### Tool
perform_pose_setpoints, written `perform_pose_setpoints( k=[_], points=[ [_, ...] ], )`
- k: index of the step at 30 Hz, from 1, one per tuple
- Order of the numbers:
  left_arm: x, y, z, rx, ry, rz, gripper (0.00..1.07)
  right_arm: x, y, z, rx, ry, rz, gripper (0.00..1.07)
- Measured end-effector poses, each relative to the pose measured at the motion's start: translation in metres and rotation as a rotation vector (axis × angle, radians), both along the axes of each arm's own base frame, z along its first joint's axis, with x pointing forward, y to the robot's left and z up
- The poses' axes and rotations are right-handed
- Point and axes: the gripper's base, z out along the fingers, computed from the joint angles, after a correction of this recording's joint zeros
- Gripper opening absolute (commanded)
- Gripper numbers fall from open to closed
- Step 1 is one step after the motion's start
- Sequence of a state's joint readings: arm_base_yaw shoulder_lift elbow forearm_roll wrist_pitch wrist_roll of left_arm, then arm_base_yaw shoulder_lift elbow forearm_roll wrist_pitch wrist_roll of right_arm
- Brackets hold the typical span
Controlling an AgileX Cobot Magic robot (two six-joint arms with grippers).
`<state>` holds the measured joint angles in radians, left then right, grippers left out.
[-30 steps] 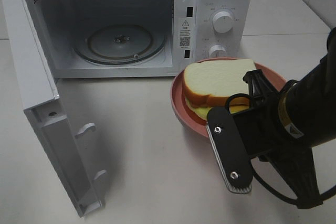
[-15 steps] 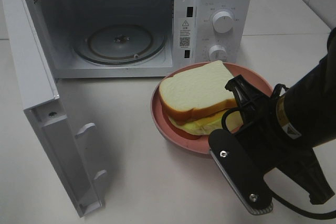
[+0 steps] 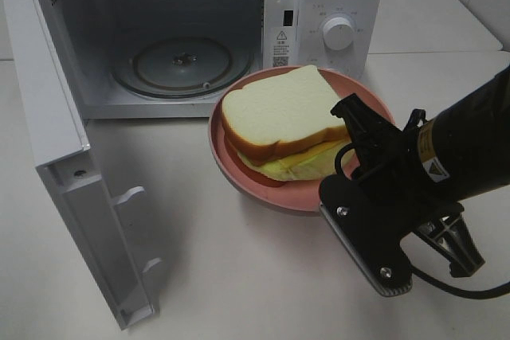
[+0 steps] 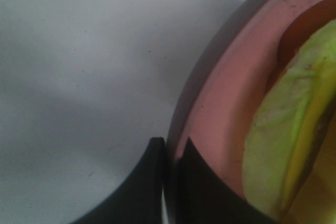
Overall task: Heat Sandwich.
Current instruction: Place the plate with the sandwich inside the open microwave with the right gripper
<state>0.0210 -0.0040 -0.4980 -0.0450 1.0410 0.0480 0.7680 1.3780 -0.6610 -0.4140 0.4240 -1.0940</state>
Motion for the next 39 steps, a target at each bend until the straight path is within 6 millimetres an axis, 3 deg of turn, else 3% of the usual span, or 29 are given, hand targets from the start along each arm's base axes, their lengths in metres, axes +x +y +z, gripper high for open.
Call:
perform_pose_setpoints(
  k=[13,28,39],
  points=[
    [0.0,0.0,0.0,0.0,0.0,0.0,1.01,0.006,0.015,-0.012,0.018,0.073,0.065,0.0],
    [0.0,0.0,0.0,0.0,0.0,0.0,1.01,0.047,0.062,-0.016,0.017,0.137,0.162,0.0],
    [0.0,0.0,0.0,0.0,0.0,0.0,1.01,0.086,0.072,-0.012,-0.01,0.192,0.14,0.01]
  ],
)
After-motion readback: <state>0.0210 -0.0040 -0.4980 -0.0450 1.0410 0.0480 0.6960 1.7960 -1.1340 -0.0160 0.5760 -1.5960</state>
